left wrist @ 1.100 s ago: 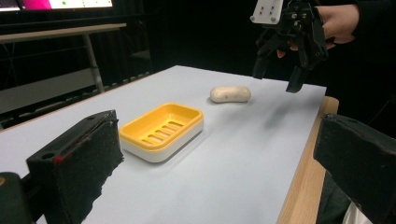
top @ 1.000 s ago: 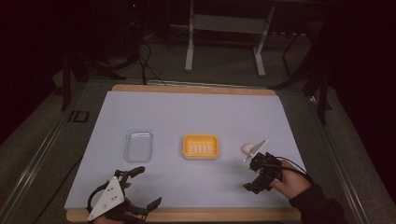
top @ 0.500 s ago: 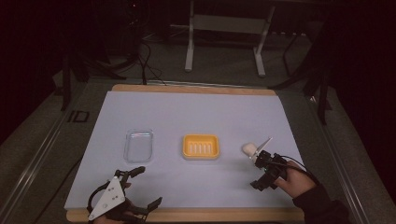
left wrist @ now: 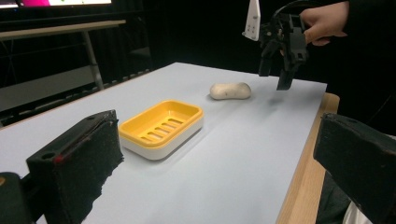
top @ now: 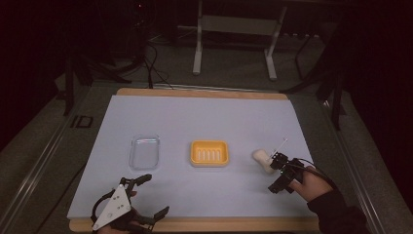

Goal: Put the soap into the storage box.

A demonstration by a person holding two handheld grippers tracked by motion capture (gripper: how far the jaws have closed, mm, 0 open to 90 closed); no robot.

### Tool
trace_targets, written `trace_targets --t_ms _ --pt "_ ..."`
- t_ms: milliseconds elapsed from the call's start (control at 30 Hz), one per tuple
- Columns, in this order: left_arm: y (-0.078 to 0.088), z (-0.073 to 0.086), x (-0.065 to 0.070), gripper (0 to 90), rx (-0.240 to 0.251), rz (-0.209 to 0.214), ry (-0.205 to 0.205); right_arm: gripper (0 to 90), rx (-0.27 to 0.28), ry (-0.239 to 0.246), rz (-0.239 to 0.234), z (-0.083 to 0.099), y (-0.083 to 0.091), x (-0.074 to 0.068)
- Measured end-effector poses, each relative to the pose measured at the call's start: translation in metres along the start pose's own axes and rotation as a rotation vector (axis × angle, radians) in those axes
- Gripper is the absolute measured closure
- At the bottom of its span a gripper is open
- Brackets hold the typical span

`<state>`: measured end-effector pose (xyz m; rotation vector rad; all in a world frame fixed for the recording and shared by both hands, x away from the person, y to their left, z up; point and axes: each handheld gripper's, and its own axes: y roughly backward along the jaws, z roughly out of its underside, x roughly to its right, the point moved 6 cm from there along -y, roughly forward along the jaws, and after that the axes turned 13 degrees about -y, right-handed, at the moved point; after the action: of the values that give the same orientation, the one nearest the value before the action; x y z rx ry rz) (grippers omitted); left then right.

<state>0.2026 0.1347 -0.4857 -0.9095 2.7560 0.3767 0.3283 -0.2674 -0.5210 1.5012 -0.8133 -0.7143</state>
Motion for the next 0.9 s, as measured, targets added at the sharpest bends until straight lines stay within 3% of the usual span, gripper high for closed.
trace_targets --t_ms 233,700,900 --pt "-0.001 0.000 0.000 1.1 -0.001 0.002 -0.002 13.9 -0.039 -0.042 -0.003 -0.005 -0.006 0.010" --pt "-0.001 -0.001 0.002 1.1 0.008 0.009 -0.008 13.9 -0.034 -0.072 -0.019 -0.029 -0.010 0.024" --pt "-0.001 -0.002 0.003 1.1 0.013 0.015 -0.008 13.4 -0.029 -0.061 -0.037 -0.036 -0.009 0.028"
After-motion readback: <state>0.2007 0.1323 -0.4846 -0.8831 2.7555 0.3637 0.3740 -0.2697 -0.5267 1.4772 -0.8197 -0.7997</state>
